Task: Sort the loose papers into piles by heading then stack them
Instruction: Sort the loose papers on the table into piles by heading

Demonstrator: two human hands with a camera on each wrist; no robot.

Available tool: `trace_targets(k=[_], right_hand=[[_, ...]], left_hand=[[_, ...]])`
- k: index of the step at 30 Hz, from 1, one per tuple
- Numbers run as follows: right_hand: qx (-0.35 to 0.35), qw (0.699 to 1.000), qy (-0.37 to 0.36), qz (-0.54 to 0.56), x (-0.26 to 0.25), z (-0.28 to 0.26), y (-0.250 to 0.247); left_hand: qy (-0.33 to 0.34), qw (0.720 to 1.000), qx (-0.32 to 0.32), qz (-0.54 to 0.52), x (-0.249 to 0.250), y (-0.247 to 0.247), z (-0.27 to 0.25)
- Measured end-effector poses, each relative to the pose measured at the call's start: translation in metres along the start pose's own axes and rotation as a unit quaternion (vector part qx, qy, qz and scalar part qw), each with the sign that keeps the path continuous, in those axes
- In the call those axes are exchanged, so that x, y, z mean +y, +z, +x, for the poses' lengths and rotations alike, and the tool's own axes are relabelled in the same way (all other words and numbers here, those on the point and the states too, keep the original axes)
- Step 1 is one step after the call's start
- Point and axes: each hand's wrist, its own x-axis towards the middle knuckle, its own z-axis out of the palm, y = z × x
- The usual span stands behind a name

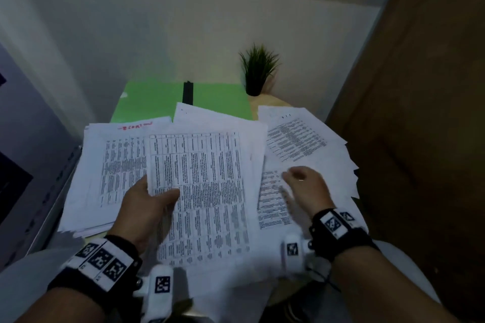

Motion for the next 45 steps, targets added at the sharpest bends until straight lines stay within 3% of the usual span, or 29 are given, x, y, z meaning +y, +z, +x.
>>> trace_targets(k=[2,4,11,15,19,21,25,27,29,35,38,40,45], right_hand=[[0.015,0.993,0.086,-0.083,0.023,0.026,-0.013],[-0.021,0.979,0.139,-0.151,0.038,0.033,-0.013],[-0.004,0.978,0.113,-0.178,0.057,0.031,0.005],[0.119,0.988,-0.018,-0.092,0.033,0.018,-0.022],[0.212,0.960,-0.173,-0.053,-0.005,-0.009,-0.068],[0.185,0.950,-0.253,-0.013,-0.027,-0.028,-0.086],[0.075,0.943,-0.317,0.067,-0.066,-0.068,-0.101],[0.045,0.935,-0.340,0.094,-0.076,-0.072,-0.098],[0.015,0.927,-0.358,0.109,-0.084,-0.074,-0.088],[-0.036,0.917,-0.397,0.013,-0.090,-0.071,-0.049],[-0.029,0.920,-0.391,-0.003,-0.088,-0.066,-0.040],[-0.022,0.919,-0.394,0.006,-0.086,-0.063,-0.039],[-0.044,0.908,-0.415,0.035,-0.091,-0.071,-0.045]], left_hand=[[0.001,1.000,0.008,0.022,-0.002,-0.005,0.001],[0.003,0.999,0.015,0.040,0.000,-0.007,0.000],[0.009,0.998,0.043,0.050,0.001,-0.009,0.002],[0.022,0.996,0.078,0.024,0.007,-0.015,0.000],[0.066,0.989,0.130,0.017,0.015,-0.026,0.006],[0.089,0.984,0.157,0.000,0.018,-0.031,0.007],[0.153,0.969,0.191,-0.021,0.030,-0.040,0.006],[0.177,0.971,0.155,-0.029,0.037,-0.042,0.002],[0.182,0.980,0.078,-0.013,0.042,-0.039,-0.005],[0.128,0.984,-0.121,0.013,0.038,-0.022,-0.021],[0.093,0.979,-0.182,-0.008,0.040,-0.015,-0.027],[0.094,0.977,-0.190,-0.002,0.041,-0.012,-0.029],[0.149,0.982,-0.118,-0.005,0.046,-0.008,-0.030]])
